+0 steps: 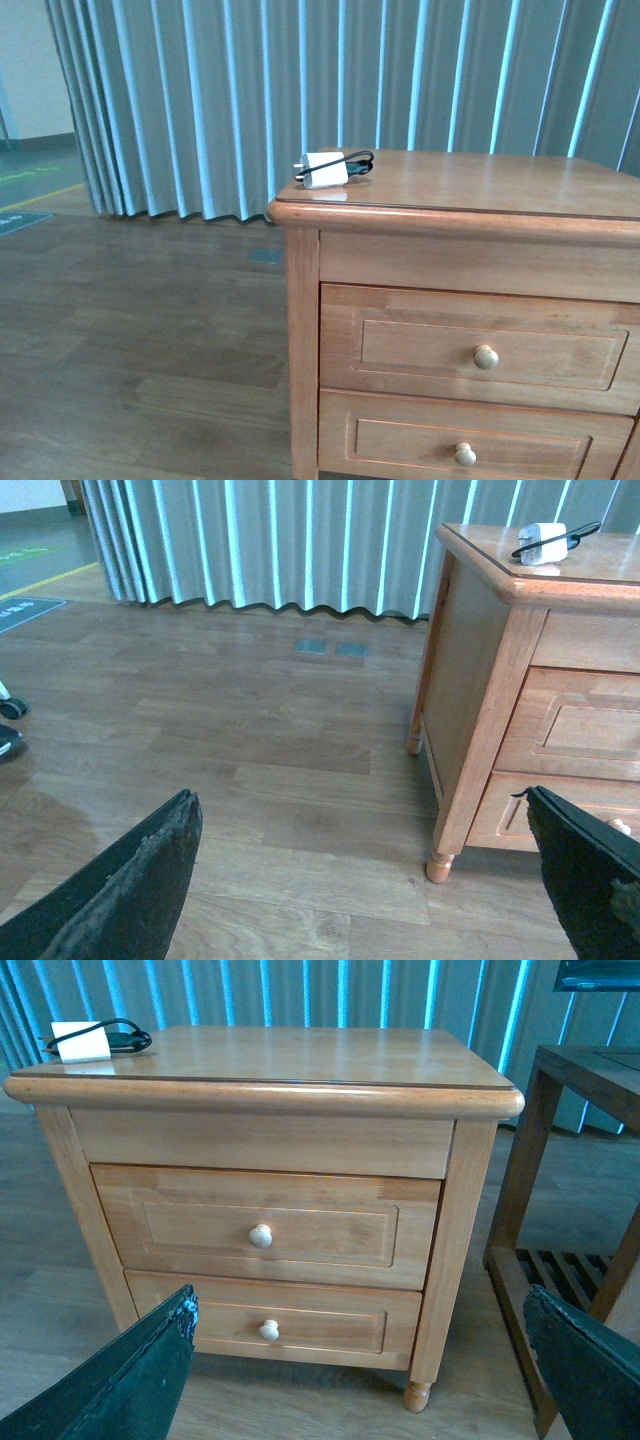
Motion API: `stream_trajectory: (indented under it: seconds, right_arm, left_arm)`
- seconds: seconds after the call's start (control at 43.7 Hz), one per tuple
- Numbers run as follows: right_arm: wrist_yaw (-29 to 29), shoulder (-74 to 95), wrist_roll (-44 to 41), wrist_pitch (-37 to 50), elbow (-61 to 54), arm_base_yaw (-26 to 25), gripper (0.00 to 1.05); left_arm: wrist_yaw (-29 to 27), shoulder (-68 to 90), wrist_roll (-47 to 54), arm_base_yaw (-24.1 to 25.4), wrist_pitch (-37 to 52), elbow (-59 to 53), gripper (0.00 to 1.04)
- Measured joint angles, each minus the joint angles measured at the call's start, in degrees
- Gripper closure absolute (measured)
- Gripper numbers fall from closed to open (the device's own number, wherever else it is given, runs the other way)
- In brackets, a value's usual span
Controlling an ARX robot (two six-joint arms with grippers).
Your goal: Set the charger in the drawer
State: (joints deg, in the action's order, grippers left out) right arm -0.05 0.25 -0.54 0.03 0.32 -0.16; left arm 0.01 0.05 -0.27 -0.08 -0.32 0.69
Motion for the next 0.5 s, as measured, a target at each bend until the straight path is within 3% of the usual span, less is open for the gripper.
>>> stream_trajectory:
  seconds: [0.503]
  right_arm:
    - [0.0, 0.0, -0.02, 0.0, 0.0, 0.0, 0.08]
  left_arm:
    - [0.0, 0.0, 0.0, 0.0, 0.0, 0.0, 0.06]
